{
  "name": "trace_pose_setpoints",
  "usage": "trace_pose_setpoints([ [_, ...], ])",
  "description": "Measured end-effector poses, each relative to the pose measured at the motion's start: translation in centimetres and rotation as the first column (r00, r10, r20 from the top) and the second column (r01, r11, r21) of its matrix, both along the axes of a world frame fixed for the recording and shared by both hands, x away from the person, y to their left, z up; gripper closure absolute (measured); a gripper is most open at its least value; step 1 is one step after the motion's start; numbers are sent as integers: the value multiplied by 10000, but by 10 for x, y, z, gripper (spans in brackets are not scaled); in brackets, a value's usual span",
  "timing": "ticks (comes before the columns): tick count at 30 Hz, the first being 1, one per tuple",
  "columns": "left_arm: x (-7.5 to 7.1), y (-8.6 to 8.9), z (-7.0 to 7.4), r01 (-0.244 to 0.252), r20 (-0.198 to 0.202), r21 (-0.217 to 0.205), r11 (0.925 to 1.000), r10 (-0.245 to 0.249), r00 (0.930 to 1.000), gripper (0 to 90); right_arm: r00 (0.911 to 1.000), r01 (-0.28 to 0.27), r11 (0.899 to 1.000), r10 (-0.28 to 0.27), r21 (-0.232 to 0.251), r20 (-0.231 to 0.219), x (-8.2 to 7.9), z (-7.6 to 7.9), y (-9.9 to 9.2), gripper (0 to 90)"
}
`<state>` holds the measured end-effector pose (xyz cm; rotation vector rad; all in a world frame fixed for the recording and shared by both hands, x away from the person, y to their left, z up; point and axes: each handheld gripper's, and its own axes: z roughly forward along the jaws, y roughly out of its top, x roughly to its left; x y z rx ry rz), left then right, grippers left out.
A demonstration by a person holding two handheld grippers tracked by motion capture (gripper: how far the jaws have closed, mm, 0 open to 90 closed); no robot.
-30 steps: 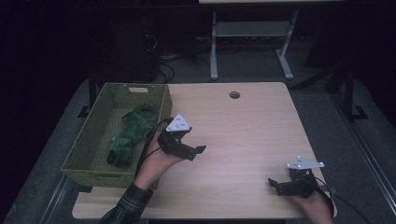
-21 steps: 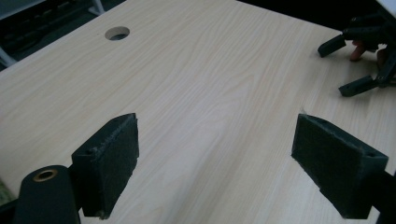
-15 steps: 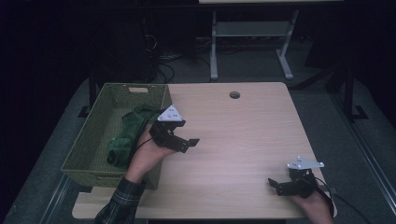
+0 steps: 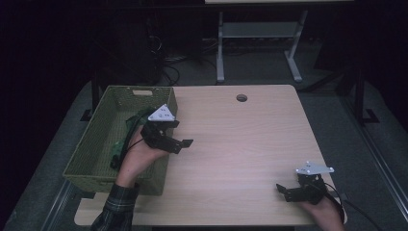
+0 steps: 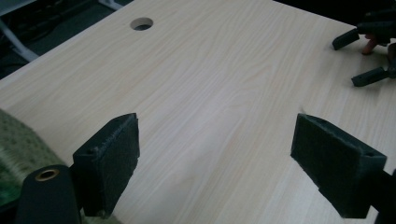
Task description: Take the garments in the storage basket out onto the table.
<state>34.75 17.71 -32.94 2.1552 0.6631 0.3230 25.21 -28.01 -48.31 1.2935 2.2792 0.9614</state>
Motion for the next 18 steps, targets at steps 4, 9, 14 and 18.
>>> trace_pose_setpoints([
  [4,3,10,1,-215,62,69,9997,215,9998,149,10000,3,10000,-3,2,-3,0,0,0,25],
  [9,8,24,2,-677,152,162,9976,675,9976,149,10000,2,10000,-2,1,-2,0,0,0,25],
  [14,10,31,-1,-776,82,308,9965,774,9970,149,10000,6,10000,-6,2,-9,0,0,0,25],
  [18,14,39,-2,-1042,73,291,9941,1041,9945,149,10000,4,10000,-4,1,-8,0,0,0,25],
])
